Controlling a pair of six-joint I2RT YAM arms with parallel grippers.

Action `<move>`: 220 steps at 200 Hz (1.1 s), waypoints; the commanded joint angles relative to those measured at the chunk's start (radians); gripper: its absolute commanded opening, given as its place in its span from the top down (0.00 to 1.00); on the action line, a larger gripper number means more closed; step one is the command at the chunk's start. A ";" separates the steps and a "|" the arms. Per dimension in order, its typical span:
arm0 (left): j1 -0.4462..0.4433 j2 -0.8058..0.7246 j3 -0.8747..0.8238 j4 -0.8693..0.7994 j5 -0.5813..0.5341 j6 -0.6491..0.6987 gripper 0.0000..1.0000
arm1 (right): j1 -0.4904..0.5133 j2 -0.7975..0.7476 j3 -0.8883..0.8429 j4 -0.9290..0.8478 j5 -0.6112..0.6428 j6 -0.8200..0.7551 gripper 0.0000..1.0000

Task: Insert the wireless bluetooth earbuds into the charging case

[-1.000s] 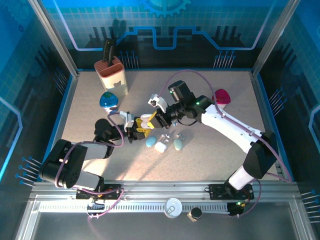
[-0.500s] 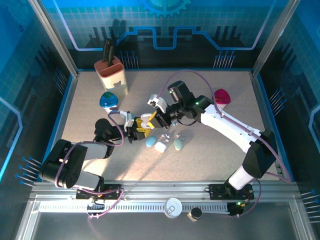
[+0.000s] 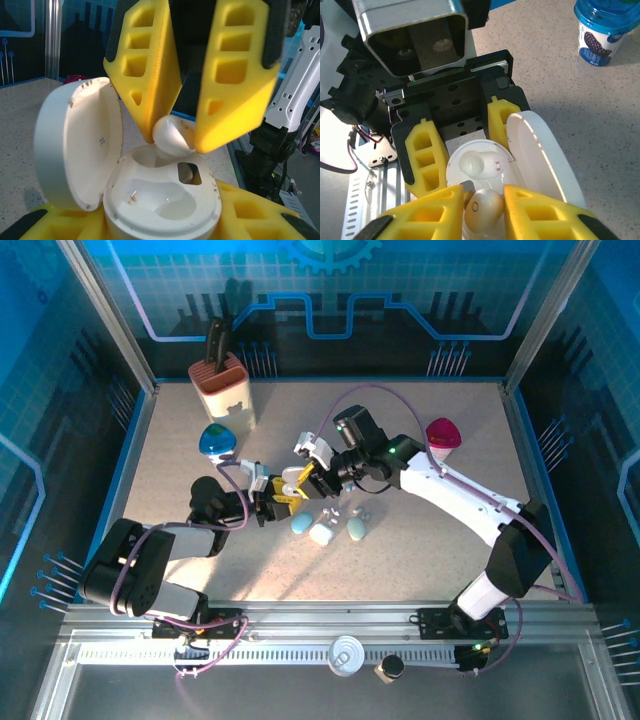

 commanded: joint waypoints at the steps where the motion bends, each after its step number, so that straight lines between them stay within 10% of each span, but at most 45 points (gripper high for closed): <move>1: -0.001 -0.025 0.036 0.074 0.048 0.011 0.62 | 0.012 -0.010 -0.018 -0.001 0.036 0.007 0.71; 113: -0.001 -0.007 0.029 0.073 0.039 0.034 0.62 | 0.011 -0.082 -0.033 0.067 0.048 0.091 0.51; 220: 0.000 0.001 -0.002 0.075 -0.005 0.149 0.62 | -0.022 -0.230 -0.140 0.206 0.087 0.274 0.54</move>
